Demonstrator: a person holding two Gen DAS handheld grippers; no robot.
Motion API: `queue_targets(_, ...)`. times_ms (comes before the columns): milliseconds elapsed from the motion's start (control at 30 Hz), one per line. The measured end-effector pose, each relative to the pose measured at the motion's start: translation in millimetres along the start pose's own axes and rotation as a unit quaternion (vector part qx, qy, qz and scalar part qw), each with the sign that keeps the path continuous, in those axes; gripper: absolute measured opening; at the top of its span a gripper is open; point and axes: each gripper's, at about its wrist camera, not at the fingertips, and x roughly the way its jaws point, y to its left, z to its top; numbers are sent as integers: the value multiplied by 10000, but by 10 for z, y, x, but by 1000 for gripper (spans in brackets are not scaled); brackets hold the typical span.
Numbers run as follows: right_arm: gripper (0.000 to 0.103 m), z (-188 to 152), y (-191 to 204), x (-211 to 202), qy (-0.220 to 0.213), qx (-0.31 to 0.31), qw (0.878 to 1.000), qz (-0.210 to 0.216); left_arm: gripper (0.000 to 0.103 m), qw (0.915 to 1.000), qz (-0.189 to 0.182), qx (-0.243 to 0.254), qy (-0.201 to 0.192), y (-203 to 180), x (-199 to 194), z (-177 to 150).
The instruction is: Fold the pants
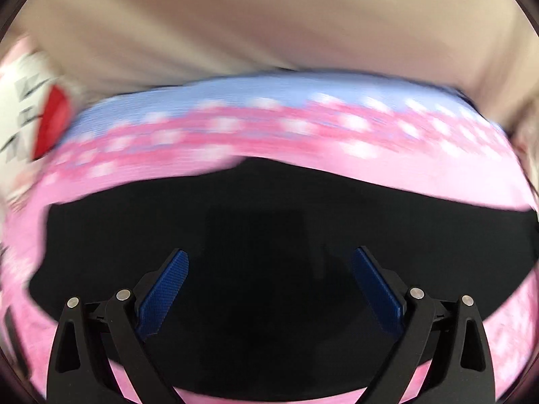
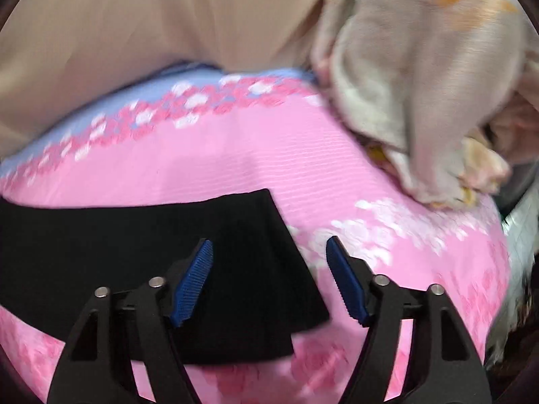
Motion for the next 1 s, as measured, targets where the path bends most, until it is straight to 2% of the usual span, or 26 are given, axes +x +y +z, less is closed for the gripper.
queue_targets(67,47,11,171,34,-84,-539,9982,-263,96,9994,-70,292,167,-375,182,-44)
queue_targets(100,47,3,168,44,-74,-578,9980,-235,96,9988,-78,414,240,-537,274,-73)
queue_targets(133,39,12,142,42,-66,-555,9983,-140,96,9982,-86,503,311,-641,345,-102)
queue_targets(167,20,19,117,28,-74,-559,9984,-97,96,9976,-90,580,372,-756,406,-127)
queue_targets(233,8,78,31,-17,-92,-581,9983,-25,96,9972,-14,641,384,-899,483,-147)
queue_targets(367,8,288,-18,-78,-335,-773,9963,-187,96,9971,-41,705,300,-1085,492,-80)
queue_targets(400,8,330,-28,-10,-301,-822,9960,-196,96,9969,-100,712,307,-1144,503,-74)
queue_targets(467,12,295,-57,267,85,-851,9962,-153,96,9965,-123,754,328,-1196,526,-77)
queue_targets(567,18,241,-161,48,-308,-533,9980,163,98,9967,45,787,179,-1262,537,-137)
queue_targets(667,22,171,-195,-258,-595,-309,9975,204,97,9971,-10,734,214,-1250,527,-137)
queue_targets(800,22,-171,-286,-336,-84,111,9989,443,97,9970,-146,727,231,-1285,434,-188)
queue_targets(933,24,-466,-521,-344,-48,764,9916,1046,97,9957,-250,868,214,-1393,340,-308)
queue_targets(1000,26,-473,-543,-267,-11,850,9904,1091,97,9941,-343,997,269,-1488,344,-359)
